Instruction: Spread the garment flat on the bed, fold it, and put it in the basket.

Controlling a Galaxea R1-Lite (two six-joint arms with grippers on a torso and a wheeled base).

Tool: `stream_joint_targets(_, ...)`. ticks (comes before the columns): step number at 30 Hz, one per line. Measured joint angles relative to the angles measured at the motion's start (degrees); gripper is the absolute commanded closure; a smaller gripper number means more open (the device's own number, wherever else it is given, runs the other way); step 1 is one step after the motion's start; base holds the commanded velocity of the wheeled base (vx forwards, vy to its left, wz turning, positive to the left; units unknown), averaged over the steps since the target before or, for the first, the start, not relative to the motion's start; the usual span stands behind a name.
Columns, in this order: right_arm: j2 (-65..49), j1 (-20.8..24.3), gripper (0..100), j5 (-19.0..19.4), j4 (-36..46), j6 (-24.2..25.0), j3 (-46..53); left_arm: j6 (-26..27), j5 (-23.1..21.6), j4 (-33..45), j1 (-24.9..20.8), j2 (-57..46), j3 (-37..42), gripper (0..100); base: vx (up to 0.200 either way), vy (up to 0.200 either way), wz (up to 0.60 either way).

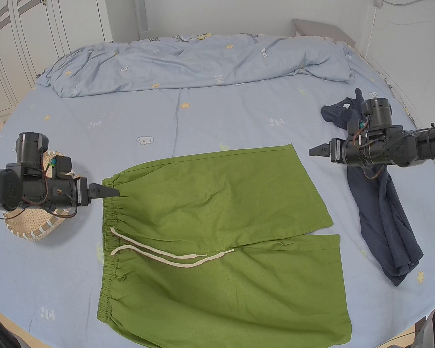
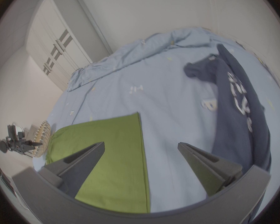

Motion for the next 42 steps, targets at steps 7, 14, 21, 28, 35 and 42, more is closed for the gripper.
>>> stream_joint_targets(7,-11.2,-0.1,0,2.9,-0.4,3.4,18.5,-1.9,-0.7,0.0,0.8,-8.1,15.3,0,0.0,0.0,0.0)
stream_joint_targets(14,-21.5,-0.1,0,5.9,-0.6,5.5,32.2,-2.8,-2.1,0.0,2.1,-16.5,31.6,0,0.0,0.0,0.0)
stream_joint_targets(21,-28.5,1.1,0,7.4,-0.7,6.4,40.0,-3.4,-6.0,0.0,4.2,-21.9,42.6,0,0.0,0.0,0.0)
stream_joint_targets(28,-31.5,1.4,0,7.6,-0.7,6.5,42.0,-3.1,-8.6,-0.4,4.2,-19.6,45.1,0,0.0,0.0,0.0)
stream_joint_targets(35,-32.7,1.6,0,7.6,-0.6,6.5,42.4,-2.4,-8.0,-4.1,4.3,-13.0,45.3,0,0.0,0.0,0.0)
stream_joint_targets(42,-33.0,1.7,0,7.6,-0.6,6.6,42.6,-1.2,-5.6,-6.9,4.5,-7.8,45.6,0,0.0,0.0,0.0)
